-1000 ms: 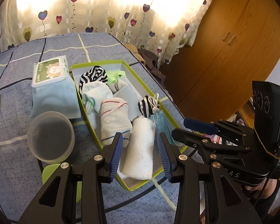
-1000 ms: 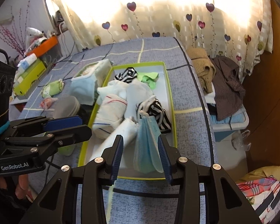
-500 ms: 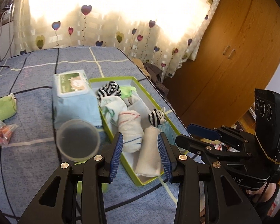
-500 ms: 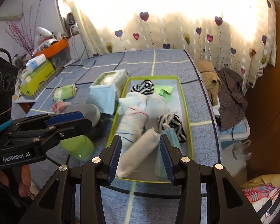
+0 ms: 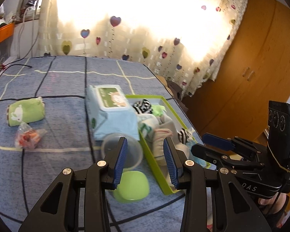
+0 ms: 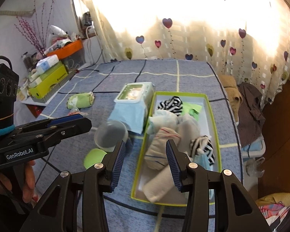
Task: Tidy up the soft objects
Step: 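Move both grippers toward the green rabbit towel and plastic snack bag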
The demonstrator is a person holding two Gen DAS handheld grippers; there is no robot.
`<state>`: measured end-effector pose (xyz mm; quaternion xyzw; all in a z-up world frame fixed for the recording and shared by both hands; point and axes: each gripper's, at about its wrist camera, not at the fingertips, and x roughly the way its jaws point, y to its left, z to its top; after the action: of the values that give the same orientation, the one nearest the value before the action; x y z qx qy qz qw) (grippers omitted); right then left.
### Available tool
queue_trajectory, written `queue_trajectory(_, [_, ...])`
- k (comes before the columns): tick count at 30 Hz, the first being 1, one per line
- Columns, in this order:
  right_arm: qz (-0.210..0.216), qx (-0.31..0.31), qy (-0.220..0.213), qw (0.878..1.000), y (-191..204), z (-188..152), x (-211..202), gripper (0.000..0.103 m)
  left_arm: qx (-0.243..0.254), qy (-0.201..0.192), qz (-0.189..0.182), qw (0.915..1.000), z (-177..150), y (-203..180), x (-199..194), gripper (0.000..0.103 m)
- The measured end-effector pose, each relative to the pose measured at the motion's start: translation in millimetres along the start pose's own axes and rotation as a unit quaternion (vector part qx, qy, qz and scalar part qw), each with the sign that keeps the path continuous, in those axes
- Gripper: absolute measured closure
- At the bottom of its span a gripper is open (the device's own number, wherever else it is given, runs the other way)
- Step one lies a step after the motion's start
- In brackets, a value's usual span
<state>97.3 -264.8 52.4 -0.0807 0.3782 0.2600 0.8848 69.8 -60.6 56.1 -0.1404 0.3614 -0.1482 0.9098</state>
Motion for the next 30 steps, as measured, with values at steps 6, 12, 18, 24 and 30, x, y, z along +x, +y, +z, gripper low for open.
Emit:
queue_trajectory(6, [0.014, -0.017, -0.003, 1.000, 19, 11, 8, 0.057, -0.014, -0.018, 0.027, 0.9994, 2, 21, -10, 0.063])
queue_trajectory(12, [0.029, -0.033, 0.001, 0.999, 41, 21, 21, 0.056, -0.027, -0.025, 0.044, 0.9983, 2, 43, -18, 0.063])
queue_trajectory(18, [0.040, -0.045, 0.011, 0.998, 56, 28, 34, 0.056, -0.038, -0.029, 0.063, 0.9968, 0, 63, -22, 0.063])
queue_trajectory(24, [0.047, -0.057, 0.023, 0.997, 71, 31, 50, 0.056, -0.063, -0.025, 0.085, 0.9941, -7, 95, -23, 0.063])
queue_trajectory(30, [0.058, -0.069, 0.038, 0.995, 86, 33, 67, 0.056, -0.089, -0.022, 0.106, 0.9901, -14, 125, -26, 0.063])
